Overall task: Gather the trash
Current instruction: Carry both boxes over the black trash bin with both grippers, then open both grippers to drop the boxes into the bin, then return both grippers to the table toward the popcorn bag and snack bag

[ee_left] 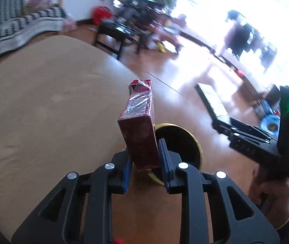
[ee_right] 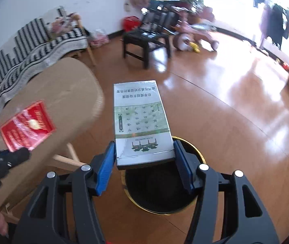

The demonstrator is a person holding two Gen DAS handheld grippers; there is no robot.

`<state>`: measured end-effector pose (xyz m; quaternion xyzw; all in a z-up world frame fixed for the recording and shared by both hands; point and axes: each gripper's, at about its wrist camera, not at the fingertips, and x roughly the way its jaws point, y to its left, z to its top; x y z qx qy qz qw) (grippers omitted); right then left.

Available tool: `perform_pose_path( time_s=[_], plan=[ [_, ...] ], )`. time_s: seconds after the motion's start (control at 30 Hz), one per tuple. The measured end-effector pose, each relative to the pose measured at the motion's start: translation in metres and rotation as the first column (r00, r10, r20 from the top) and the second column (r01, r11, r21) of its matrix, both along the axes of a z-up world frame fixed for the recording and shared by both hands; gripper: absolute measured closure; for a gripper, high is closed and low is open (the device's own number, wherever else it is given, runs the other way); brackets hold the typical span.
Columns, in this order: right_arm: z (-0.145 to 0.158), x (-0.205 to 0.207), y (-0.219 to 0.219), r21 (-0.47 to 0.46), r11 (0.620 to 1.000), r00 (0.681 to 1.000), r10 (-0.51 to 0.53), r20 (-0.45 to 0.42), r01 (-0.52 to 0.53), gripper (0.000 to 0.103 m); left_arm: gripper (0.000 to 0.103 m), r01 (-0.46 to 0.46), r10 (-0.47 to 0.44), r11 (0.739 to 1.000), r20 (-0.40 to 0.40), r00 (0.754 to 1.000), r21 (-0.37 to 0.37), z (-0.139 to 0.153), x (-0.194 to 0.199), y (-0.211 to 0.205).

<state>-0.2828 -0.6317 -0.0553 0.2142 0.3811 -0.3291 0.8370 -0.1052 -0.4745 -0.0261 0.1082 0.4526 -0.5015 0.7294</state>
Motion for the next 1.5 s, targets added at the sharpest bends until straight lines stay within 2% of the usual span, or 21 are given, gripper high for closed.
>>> perform_pose_path(
  time_s=[0.17,0.37,0.57,0.9,0.93,0.97,1.0,1.03,1.07,1.23,1.3,1.4,1.5],
  plan=[
    [-0.029,-0.032,-0.031,0.043,0.998,0.998,-0.051,-0.042,0.053,0.046,0.079,0.112,-0.108,0.992,-0.06,0.992,0.062,-0.041,-0.041,-0.062],
    [-0.073,-0.056,-0.049,0.147,0.984,0.994,-0.09,-0.069,0.1,0.046,0.079,0.168,-0.16,0.976,-0.07,0.985,0.136,-0.083,-0.053,-0.09],
    [-0.089,-0.062,-0.049,0.178,0.978,0.992,-0.099,-0.084,0.112,0.046,0.079,0.211,-0.205,0.96,-0.055,0.977,0.183,-0.097,-0.062,-0.108],
    [-0.083,-0.058,-0.053,0.17,0.979,0.991,-0.103,-0.081,0.115,0.045,0.078,0.222,-0.213,0.955,-0.067,0.975,0.196,-0.104,-0.062,-0.124],
    [-0.082,-0.056,-0.055,0.169,0.978,0.991,-0.107,-0.081,0.119,0.043,0.076,0.222,-0.212,0.954,-0.067,0.975,0.202,-0.105,-0.061,-0.125],
    [-0.081,-0.056,-0.057,0.178,0.976,0.99,-0.113,-0.079,0.126,0.04,0.07,0.222,-0.212,0.953,-0.073,0.975,0.206,-0.107,-0.06,-0.125],
    [-0.081,-0.057,-0.058,0.185,0.974,0.99,-0.116,-0.076,0.129,0.031,0.064,0.222,-0.21,0.952,-0.08,0.975,0.209,-0.108,-0.061,-0.125],
    [-0.079,-0.058,-0.059,0.187,0.973,0.99,-0.122,-0.071,0.134,0.027,0.049,0.214,-0.201,0.954,-0.083,0.976,0.21,-0.109,-0.059,-0.124],
    [-0.076,-0.059,-0.059,0.179,0.973,0.989,-0.132,-0.07,0.143,0.026,0.041,0.21,-0.196,0.956,-0.083,0.977,0.204,-0.109,-0.058,-0.123],
    [-0.068,-0.063,-0.057,0.179,0.973,0.989,-0.136,-0.06,0.145,0.023,0.032,0.197,-0.188,0.964,-0.066,0.98,0.179,-0.102,-0.057,-0.116],
    [-0.061,-0.062,-0.053,0.169,0.976,0.99,-0.132,-0.057,0.14,0.02,0.024,0.187,-0.18,0.966,-0.056,0.982,0.18,-0.095,-0.058,-0.111],
    [-0.045,-0.059,-0.045,0.153,0.98,0.992,-0.12,-0.033,0.123,0.018,0.02,0.16,-0.155,0.978,-0.042,0.987,0.137,-0.074,-0.053,-0.093],
    [-0.023,-0.043,-0.031,0.127,0.988,0.996,-0.092,0.004,0.091,0.015,0.015,0.071,-0.071,0.995,-0.002,0.997,0.074,-0.036,-0.035,-0.062]
  ],
)
